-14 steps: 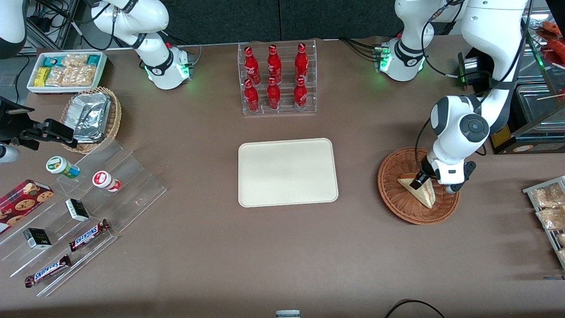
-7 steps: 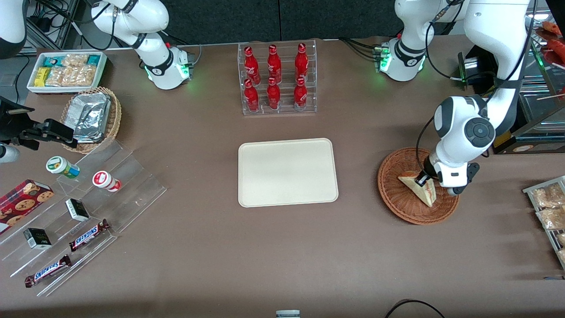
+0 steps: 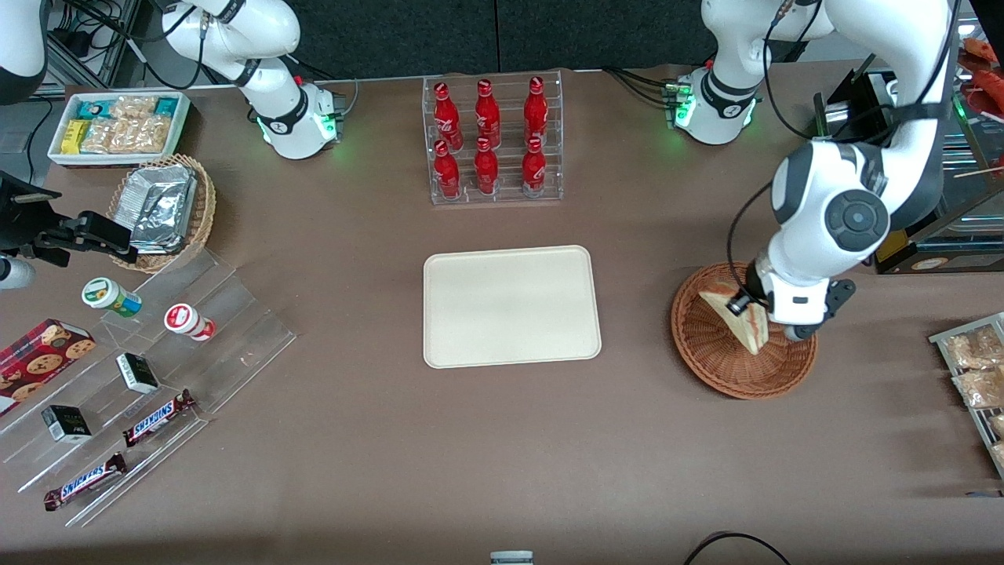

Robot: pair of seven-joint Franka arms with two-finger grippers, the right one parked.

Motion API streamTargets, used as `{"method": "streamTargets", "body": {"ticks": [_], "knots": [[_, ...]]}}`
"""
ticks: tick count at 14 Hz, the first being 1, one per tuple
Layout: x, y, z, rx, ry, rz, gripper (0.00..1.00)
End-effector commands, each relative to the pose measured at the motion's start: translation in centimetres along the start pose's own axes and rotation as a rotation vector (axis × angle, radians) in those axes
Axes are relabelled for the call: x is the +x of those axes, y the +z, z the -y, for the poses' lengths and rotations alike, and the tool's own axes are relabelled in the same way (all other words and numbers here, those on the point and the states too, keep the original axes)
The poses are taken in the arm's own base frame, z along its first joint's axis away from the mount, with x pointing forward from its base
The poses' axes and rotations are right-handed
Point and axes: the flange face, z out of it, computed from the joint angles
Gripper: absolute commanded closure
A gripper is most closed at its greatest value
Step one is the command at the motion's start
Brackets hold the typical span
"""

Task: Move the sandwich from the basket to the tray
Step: 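Close the left gripper on the sandwich and lift it, then carry the sandwich with the left gripper over the white tray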

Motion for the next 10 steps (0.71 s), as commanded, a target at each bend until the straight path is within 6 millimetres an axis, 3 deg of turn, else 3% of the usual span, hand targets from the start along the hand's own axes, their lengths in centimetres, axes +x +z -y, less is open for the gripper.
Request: {"method": "streamTargets", "body": {"ticks": [1,5,7,10], "knots": [[-4.2,-3.9,-4.5,0.033,0.090,-0.009,1.00],[-12.3,-5.3,-12.0,0.021,0.180,-0.031,1.00],[-16.2,-4.0,-16.4,0.021,0.236,-0.040,1.00],[-19.3,-1.0,-20.8,0.025,0.281,-0.034,1.00]]}}
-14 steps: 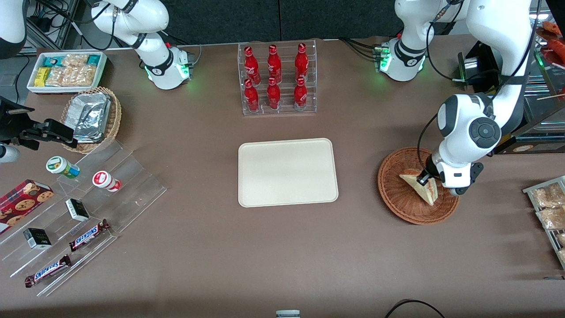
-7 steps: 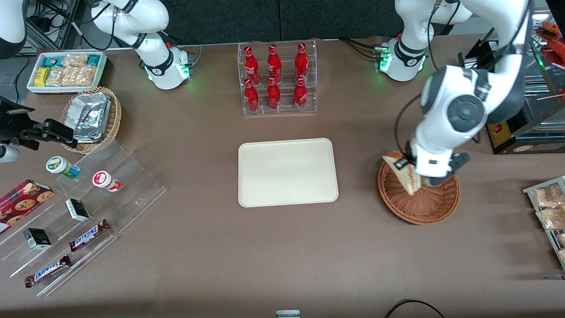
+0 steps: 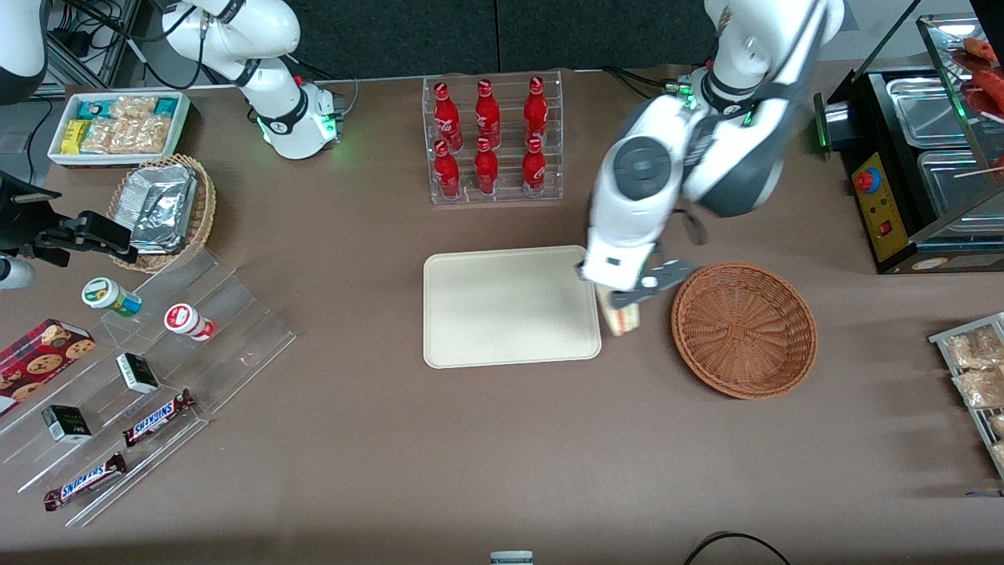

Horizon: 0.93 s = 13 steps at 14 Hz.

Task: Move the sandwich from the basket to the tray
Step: 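Carry the sandwich with the left gripper over the white tray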

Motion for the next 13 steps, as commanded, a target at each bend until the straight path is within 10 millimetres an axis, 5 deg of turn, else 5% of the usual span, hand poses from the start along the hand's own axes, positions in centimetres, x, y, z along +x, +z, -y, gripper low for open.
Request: {"method": "streamTargets", "body": {"ticks": [1,7,13], "knots": [[-0.5,2.4,-4.4,0.009,0.036,0.001,1.00],[-4.3,7.7,-10.0,-0.112,0.190,-0.011,1.00],[-7.8,10.8,-12.7,-0.101,0.279,-0.086,1.00]]}}
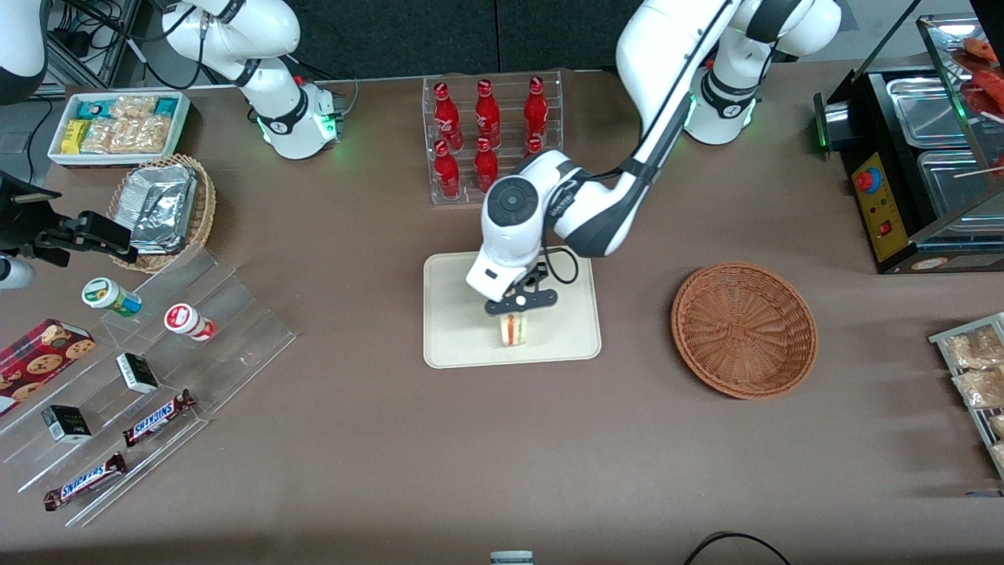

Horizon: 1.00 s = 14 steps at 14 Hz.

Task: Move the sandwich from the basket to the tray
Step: 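Lower the sandwich onto the tray and open the left gripper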

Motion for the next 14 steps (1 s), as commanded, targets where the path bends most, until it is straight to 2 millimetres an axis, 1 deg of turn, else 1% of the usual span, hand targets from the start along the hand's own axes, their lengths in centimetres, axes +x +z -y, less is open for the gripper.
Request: {"method": "streamTargets", "body": {"ticks": [1,2,3,4,5,7,9,12,13,14], "knots": [[-0.3,0.5,-1.0,0.025,0.035,-0.047,1.00],[-0.4,0.8,-1.0,0.030,0.039,-0.050,1.00],[-0.8,1.6,-1.2,0.034,0.050,-0.055,1.00],[-0.9,2.3,-1.0,0.047,0.054,-0.056,1.00],[-1.1,2.5,-0.9,0.049,0.057,-0.056,1.00],[-1.3,3.2,-0.7,0.055,0.046,-0.051,1.00],[-1.7,4.4,-0.3,0.046,0.004,-0.058,1.00],[-1.9,4.4,-0.5,0.045,0.001,-0.058,1.00],[-1.9,4.4,-0.5,0.045,0.001,-0.058,0.82],[-2.0,4.4,-0.5,0.047,0.002,-0.057,0.43]]}}
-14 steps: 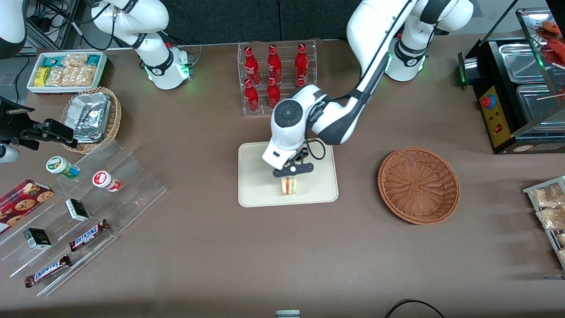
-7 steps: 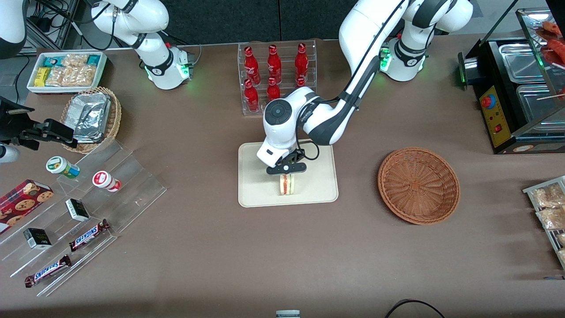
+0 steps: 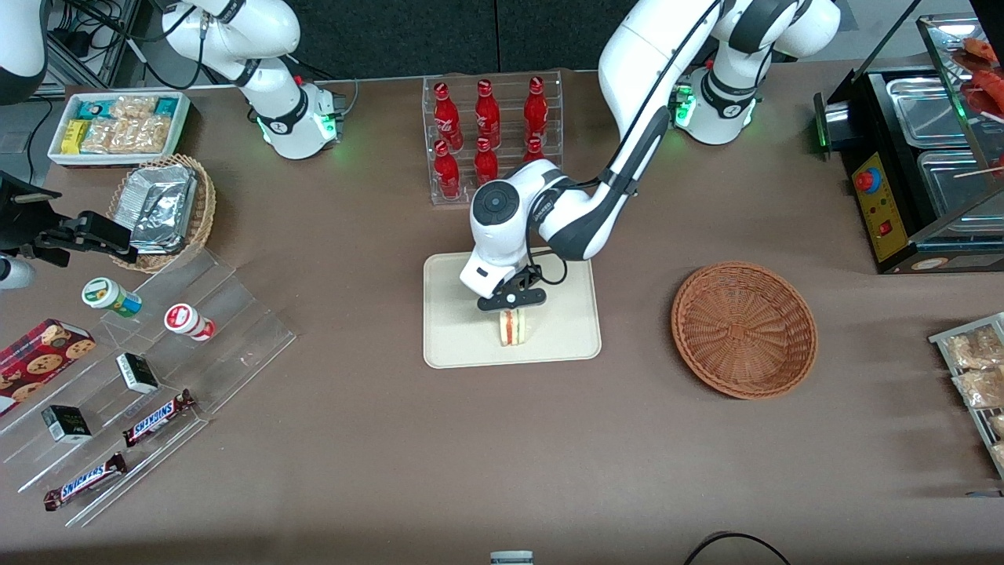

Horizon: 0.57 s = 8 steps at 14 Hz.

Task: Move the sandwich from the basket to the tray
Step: 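Lower the sandwich onto the tray and open the left gripper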

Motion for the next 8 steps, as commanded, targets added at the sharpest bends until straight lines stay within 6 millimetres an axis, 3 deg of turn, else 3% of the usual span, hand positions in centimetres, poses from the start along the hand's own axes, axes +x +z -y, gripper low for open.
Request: {"method": "streamTargets", "body": {"ticks": [1,2,5,8], "knots": [[-0.3,-0.3,-0.2,0.004,-0.010,-0.025,0.06],[-0.3,-0.3,-0.1,0.005,-0.010,-0.024,0.00],[0.3,-1.7,-0.1,-0.006,-0.025,-0.027,0.00],[0.7,-5.3,0.4,0.005,-0.043,-0.017,0.00]]}}
